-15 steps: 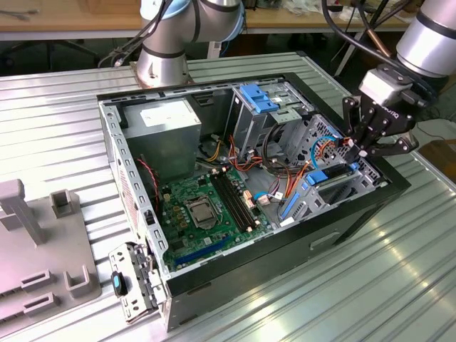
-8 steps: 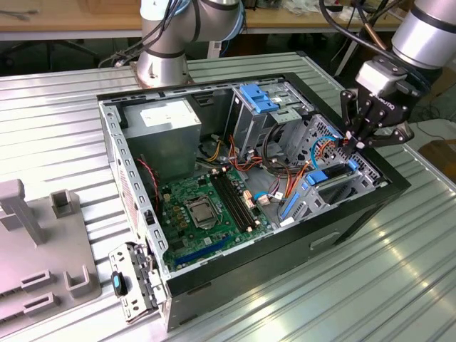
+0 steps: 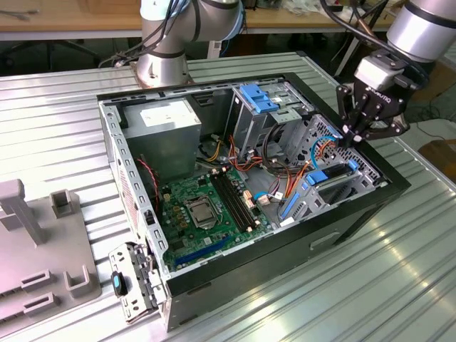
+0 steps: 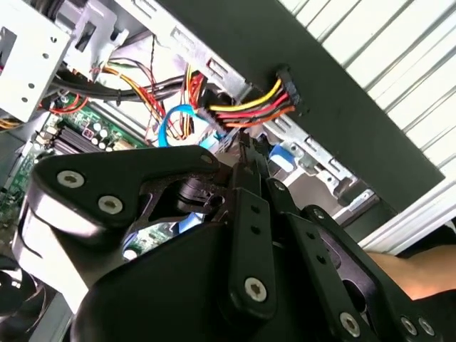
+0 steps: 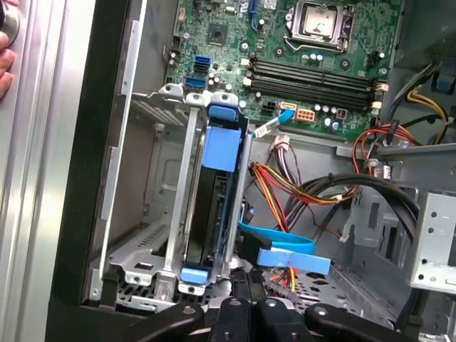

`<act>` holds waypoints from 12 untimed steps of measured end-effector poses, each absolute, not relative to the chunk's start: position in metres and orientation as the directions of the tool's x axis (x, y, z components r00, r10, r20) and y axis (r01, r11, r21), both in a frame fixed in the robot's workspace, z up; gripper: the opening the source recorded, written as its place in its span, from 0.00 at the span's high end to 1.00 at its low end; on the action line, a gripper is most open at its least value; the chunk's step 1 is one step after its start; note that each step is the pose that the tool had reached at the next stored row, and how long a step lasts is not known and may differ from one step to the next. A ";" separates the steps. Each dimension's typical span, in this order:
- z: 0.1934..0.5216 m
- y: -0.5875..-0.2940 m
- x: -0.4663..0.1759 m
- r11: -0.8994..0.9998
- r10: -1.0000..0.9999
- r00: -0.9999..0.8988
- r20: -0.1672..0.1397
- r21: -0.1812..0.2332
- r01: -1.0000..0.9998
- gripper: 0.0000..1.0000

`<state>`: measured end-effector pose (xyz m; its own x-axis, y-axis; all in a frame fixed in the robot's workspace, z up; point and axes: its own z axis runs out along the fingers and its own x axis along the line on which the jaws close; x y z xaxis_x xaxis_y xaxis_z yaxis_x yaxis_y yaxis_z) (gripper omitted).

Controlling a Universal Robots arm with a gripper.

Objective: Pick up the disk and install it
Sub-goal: 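Insert the first disk wire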

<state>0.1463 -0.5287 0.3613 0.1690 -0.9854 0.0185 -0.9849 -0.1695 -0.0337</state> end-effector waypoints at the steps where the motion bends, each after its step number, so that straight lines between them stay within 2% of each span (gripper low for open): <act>1: 0.361 -0.528 0.148 -0.170 -0.985 0.170 0.019 -0.034 -0.985 0.89; 12: 0.364 -0.517 0.160 -0.211 -0.977 0.211 0.023 -0.033 -0.977 0.89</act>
<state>0.1604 -0.5171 0.3641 0.2107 -0.9773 0.0228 -0.9769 -0.2113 -0.0329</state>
